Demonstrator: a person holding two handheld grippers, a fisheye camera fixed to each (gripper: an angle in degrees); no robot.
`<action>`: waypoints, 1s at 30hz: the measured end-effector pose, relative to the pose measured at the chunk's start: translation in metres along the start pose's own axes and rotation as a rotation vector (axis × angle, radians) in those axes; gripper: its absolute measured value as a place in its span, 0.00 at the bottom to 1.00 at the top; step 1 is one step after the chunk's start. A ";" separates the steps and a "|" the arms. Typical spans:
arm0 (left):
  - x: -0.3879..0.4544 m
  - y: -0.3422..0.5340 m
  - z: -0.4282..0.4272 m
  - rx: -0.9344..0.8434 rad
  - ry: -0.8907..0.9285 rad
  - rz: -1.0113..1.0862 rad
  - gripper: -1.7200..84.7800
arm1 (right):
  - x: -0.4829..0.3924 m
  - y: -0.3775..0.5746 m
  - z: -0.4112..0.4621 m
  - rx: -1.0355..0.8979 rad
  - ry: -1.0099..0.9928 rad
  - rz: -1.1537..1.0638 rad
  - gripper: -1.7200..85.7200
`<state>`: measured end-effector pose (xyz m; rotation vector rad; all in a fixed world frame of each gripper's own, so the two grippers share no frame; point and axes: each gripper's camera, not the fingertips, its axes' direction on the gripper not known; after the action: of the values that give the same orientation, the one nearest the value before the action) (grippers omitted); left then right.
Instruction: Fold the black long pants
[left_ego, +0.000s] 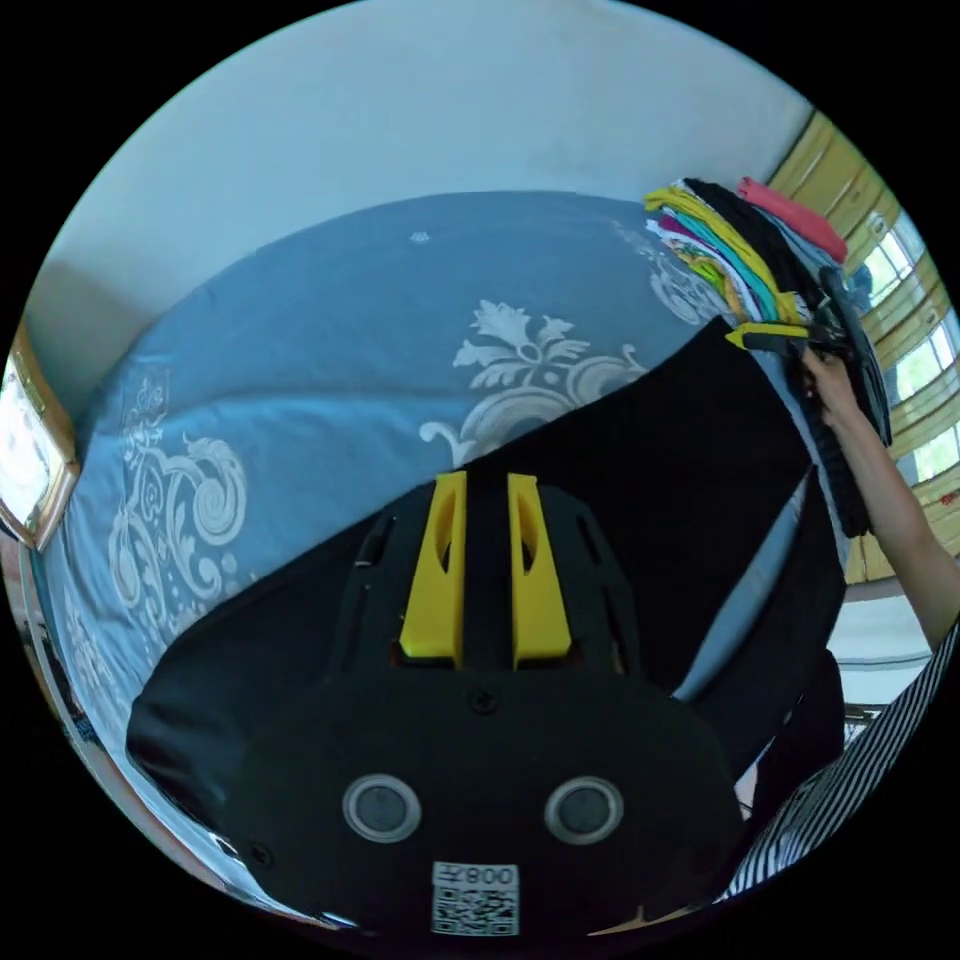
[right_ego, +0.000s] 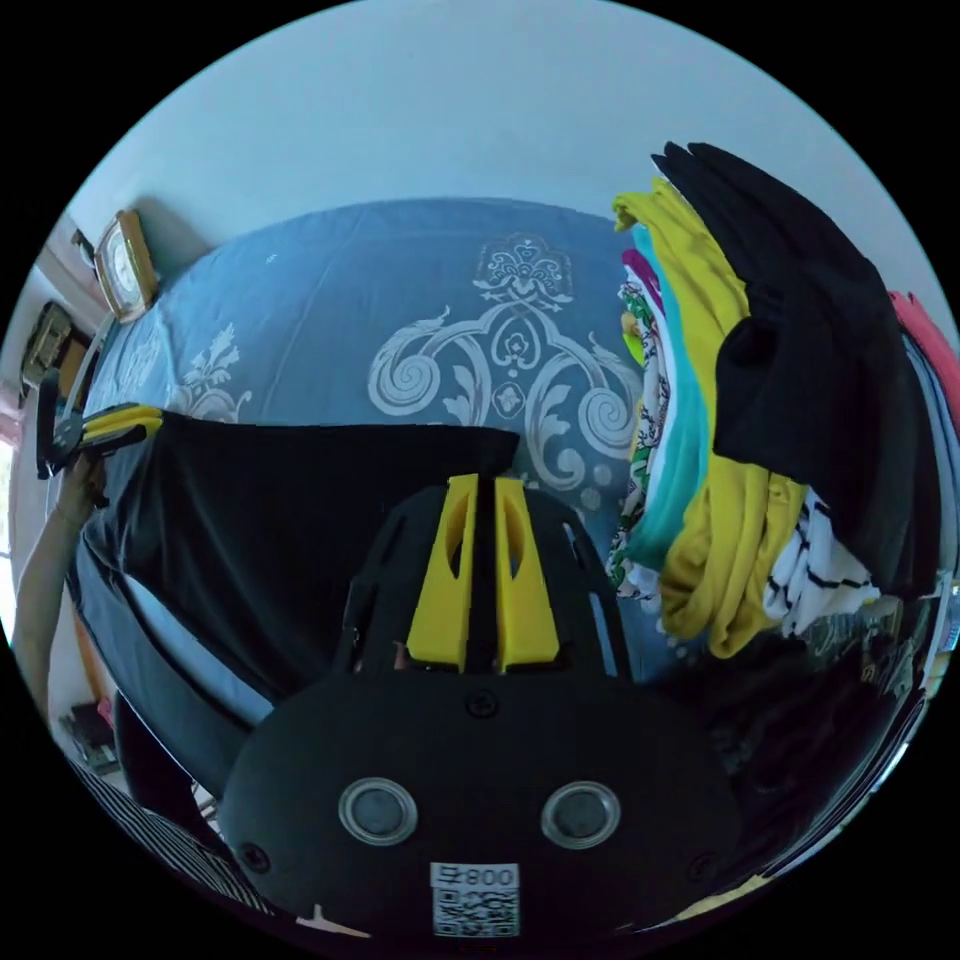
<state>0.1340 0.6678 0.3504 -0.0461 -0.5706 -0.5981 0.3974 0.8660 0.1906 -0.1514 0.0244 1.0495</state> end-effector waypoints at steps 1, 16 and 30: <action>0.001 0.001 -0.001 -0.007 -0.002 0.001 0.06 | -0.003 0.004 -0.004 0.005 0.014 -0.008 0.06; 0.021 0.046 -0.051 0.130 0.055 0.020 0.03 | 0.030 0.026 -0.046 0.023 0.027 0.055 0.05; 0.034 0.209 -0.081 -0.003 0.190 0.007 0.04 | 0.053 0.181 -0.072 -0.046 -0.155 0.163 0.09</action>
<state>0.3106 0.8071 0.3251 0.0060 -0.3854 -0.5894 0.2713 0.9901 0.0937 -0.1110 -0.1301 1.2222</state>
